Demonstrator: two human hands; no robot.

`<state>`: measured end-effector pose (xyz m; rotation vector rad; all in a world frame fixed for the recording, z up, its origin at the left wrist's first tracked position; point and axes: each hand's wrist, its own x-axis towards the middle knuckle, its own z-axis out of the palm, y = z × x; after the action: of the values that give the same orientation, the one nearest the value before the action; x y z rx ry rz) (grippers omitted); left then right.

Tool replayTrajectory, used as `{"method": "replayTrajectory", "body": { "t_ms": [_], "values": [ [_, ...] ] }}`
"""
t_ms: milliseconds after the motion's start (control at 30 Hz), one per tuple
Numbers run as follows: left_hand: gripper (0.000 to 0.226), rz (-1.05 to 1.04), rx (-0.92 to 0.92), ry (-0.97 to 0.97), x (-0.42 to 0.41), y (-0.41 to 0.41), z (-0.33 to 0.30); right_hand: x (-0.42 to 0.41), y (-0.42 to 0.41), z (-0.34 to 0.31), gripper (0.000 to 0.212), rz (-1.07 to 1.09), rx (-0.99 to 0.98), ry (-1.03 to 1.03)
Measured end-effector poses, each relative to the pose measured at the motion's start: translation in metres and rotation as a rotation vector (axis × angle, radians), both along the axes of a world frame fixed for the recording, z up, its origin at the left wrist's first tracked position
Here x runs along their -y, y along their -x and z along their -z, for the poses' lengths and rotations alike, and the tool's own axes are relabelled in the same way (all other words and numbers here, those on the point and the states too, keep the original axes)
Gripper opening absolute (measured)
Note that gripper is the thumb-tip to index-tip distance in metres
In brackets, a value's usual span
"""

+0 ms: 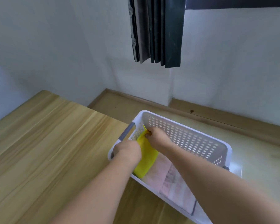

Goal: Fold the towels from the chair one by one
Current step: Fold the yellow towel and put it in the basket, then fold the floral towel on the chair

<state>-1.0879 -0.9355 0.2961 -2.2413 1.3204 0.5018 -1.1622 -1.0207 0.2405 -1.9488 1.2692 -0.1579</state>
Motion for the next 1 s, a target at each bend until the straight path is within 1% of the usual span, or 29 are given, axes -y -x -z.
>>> {"method": "replayTrajectory", "body": {
  "t_ms": [67, 133, 167, 200, 267, 367, 467, 567, 667, 800, 867, 933, 1000],
  "values": [
    [0.040, 0.024, 0.035, -0.008, 0.001, 0.003, 0.009, 0.005, -0.003, 0.018, 0.009, 0.015, -0.030, -0.059],
    [0.038, 0.081, 0.036, 0.005, 0.000, 0.006, 0.017, 0.009, -0.004, 0.032, 0.033, 0.042, -0.081, -0.098],
    [0.037, 0.109, 0.008, -0.015, 0.000, 0.006, 0.021, 0.011, -0.005, 0.037, 0.040, 0.046, -0.101, -0.111],
    [0.035, 0.126, -0.038, -0.057, 0.000, 0.006, 0.025, 0.012, -0.007, 0.041, 0.043, 0.033, -0.115, -0.115],
    [0.033, 0.127, -0.115, -0.171, 0.000, 0.004, 0.031, 0.013, -0.010, 0.047, 0.042, 0.002, -0.149, -0.103],
    [0.038, 0.120, -0.151, -0.276, 0.007, 0.000, 0.043, 0.012, -0.012, 0.057, 0.039, -0.001, -0.159, -0.053],
    [0.041, 0.129, -0.139, -0.324, 0.012, -0.002, 0.053, 0.009, -0.010, 0.057, 0.039, -0.013, -0.124, -0.045],
    [0.035, 0.126, -0.143, -0.318, 0.012, -0.004, 0.052, 0.002, 0.003, 0.039, 0.039, -0.033, -0.078, -0.009],
    [0.025, 0.119, -0.198, -0.158, 0.004, -0.008, 0.029, -0.011, 0.017, 0.005, 0.037, 0.013, -0.055, 0.072],
    [0.014, 0.116, -0.243, 0.265, -0.027, -0.017, -0.029, -0.048, 0.029, -0.050, 0.038, 0.033, -0.054, 0.161],
    [0.020, 0.128, -0.240, 0.430, -0.055, -0.025, -0.054, -0.078, 0.029, -0.079, 0.042, 0.041, -0.042, 0.192],
    [0.026, 0.132, -0.227, 0.518, -0.090, -0.037, -0.075, -0.114, 0.024, -0.109, 0.043, 0.042, -0.025, 0.225],
    [0.029, 0.153, -0.209, 0.576, -0.133, -0.051, -0.095, -0.158, 0.015, -0.138, 0.044, 0.032, -0.014, 0.254]
  ]
}}
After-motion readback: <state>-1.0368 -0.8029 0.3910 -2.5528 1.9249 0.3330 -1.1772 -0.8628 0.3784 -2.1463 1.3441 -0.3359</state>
